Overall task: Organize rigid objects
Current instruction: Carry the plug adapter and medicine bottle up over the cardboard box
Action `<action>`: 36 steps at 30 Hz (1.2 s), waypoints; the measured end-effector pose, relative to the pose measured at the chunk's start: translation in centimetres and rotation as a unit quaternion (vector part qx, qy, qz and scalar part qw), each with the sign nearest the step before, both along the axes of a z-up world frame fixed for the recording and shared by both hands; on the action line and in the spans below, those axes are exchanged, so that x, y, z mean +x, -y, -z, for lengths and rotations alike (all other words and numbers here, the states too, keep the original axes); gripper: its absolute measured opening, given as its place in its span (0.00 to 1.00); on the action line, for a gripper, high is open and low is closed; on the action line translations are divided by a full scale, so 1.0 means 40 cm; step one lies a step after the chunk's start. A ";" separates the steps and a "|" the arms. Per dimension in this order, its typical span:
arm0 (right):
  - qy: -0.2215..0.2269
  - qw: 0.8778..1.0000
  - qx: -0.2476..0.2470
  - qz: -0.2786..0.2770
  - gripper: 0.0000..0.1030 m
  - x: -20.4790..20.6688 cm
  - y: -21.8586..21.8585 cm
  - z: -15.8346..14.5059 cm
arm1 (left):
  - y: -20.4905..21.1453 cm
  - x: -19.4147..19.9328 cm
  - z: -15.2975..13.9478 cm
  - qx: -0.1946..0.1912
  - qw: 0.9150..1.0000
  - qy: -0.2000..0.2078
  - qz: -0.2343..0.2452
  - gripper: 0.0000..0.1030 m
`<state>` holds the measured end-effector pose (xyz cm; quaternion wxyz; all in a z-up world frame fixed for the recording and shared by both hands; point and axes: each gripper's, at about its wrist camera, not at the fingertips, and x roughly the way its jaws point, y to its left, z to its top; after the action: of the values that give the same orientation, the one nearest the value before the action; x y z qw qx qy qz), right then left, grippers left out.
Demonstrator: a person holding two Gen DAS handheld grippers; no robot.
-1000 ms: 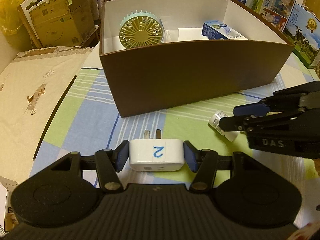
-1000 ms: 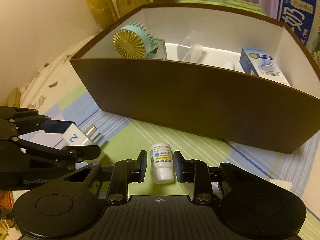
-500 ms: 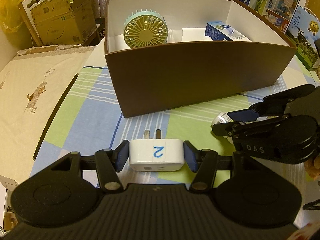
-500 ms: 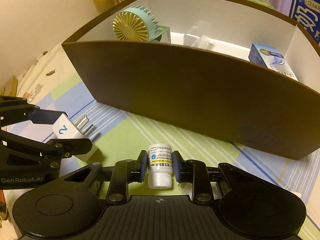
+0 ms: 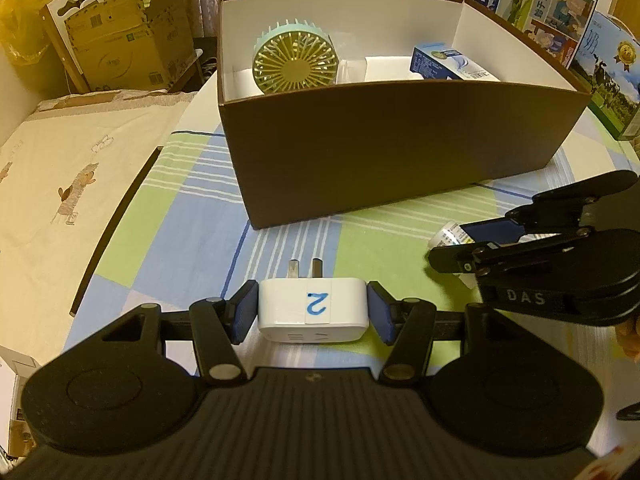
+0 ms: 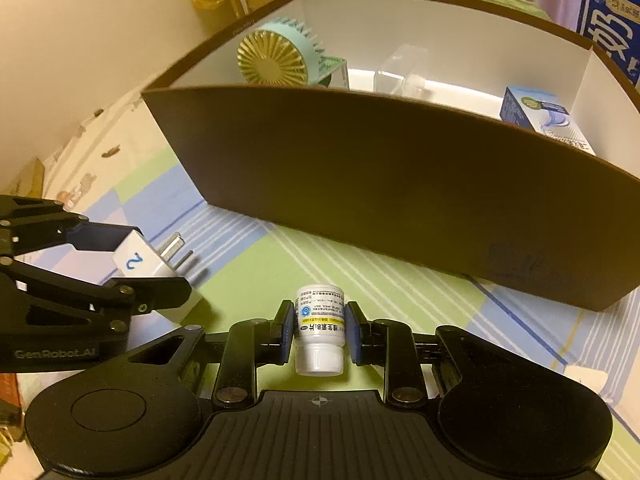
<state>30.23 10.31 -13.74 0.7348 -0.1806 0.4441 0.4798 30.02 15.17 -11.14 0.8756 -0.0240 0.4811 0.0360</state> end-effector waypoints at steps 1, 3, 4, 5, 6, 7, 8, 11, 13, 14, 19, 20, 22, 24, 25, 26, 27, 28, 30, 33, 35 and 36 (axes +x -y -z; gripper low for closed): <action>-0.001 1.000 0.004 0.000 0.23 -0.003 0.005 -0.006 | 0.000 -0.003 -0.004 0.000 1.000 0.001 0.000 0.53; -0.005 1.000 0.013 0.002 0.23 -0.007 0.017 -0.020 | 0.000 -0.009 -0.012 0.000 1.000 0.003 0.001 0.53; -0.007 1.000 0.018 0.004 0.23 -0.010 0.024 -0.028 | 0.000 -0.013 -0.018 0.001 1.000 0.004 0.002 0.53; -0.009 1.000 0.022 0.005 0.23 -0.011 0.029 -0.035 | 0.001 -0.017 -0.024 0.001 1.000 0.006 0.003 0.53; -0.010 1.000 0.027 0.007 0.23 -0.013 0.037 -0.044 | 0.002 -0.021 -0.031 0.001 1.000 0.008 0.005 0.53; -0.011 0.999 0.032 0.008 0.23 -0.013 0.044 -0.053 | 0.003 -0.025 -0.040 0.002 1.000 0.010 0.007 0.53; -0.012 0.999 0.036 0.010 0.23 -0.014 0.051 -0.062 | 0.005 -0.030 -0.048 0.002 1.000 0.011 0.008 0.53; -0.013 0.999 0.049 0.016 0.23 -0.015 0.075 -0.092 | 0.009 -0.043 -0.079 -0.003 1.000 0.020 0.013 0.53; -0.015 0.998 0.057 0.022 0.23 -0.012 0.094 -0.112 | 0.015 -0.050 -0.102 -0.004 0.999 0.027 0.017 0.53; -0.016 0.998 0.061 0.027 0.23 -0.009 0.103 -0.123 | 0.019 -0.051 -0.115 -0.003 0.999 0.030 0.019 0.53; -0.013 0.996 0.080 0.045 0.23 0.018 0.141 -0.177 | 0.041 -0.048 -0.181 -0.007 0.998 0.055 0.043 0.53; -0.011 0.995 0.084 0.048 0.23 0.026 0.147 -0.189 | 0.047 -0.043 -0.196 -0.007 0.997 0.060 0.049 0.53; -0.007 0.994 0.091 0.054 0.23 0.046 0.156 -0.213 | 0.059 -0.028 -0.223 -0.008 0.996 0.071 0.062 0.53; 0.001 0.993 0.100 0.060 0.23 0.069 0.159 -0.240 | 0.068 -0.010 -0.249 -0.008 0.994 0.084 0.075 0.53; 0.003 0.993 0.105 0.062 0.23 0.082 0.160 -0.252 | 0.071 0.000 -0.260 -0.009 0.993 0.090 0.080 0.53; 0.004 0.992 0.109 0.065 0.23 0.094 0.160 -0.260 | 0.076 0.014 -0.272 -0.010 0.992 0.095 0.086 0.53; 0.005 0.991 0.113 0.068 0.23 0.108 0.161 -0.270 | 0.080 0.028 -0.281 -0.009 0.991 0.099 0.091 0.53; 0.007 0.991 0.116 0.071 0.23 0.123 0.158 -0.280 | 0.086 0.045 -0.289 -0.008 0.990 0.103 0.096 0.53; 0.010 0.990 0.120 0.076 0.23 0.153 0.153 -0.294 | 0.095 0.083 -0.300 -0.006 0.989 0.109 0.102 0.53; 0.015 0.989 0.125 0.083 0.23 0.204 0.136 -0.312 | 0.105 0.154 -0.310 -0.009 0.988 0.113 0.109 0.53; 0.013 0.988 0.128 0.088 0.23 0.240 0.127 -0.318 | 0.109 0.200 -0.312 -0.012 0.986 0.117 0.116 0.53; 0.012 0.987 0.128 0.093 0.23 0.262 0.118 -0.321 | 0.110 0.223 -0.313 -0.013 0.986 0.118 0.118 0.53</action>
<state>40.72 5.61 -0.92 0.7983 -0.0483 0.3852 0.4604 38.94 10.78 1.37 0.9239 0.0179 0.3744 -0.0768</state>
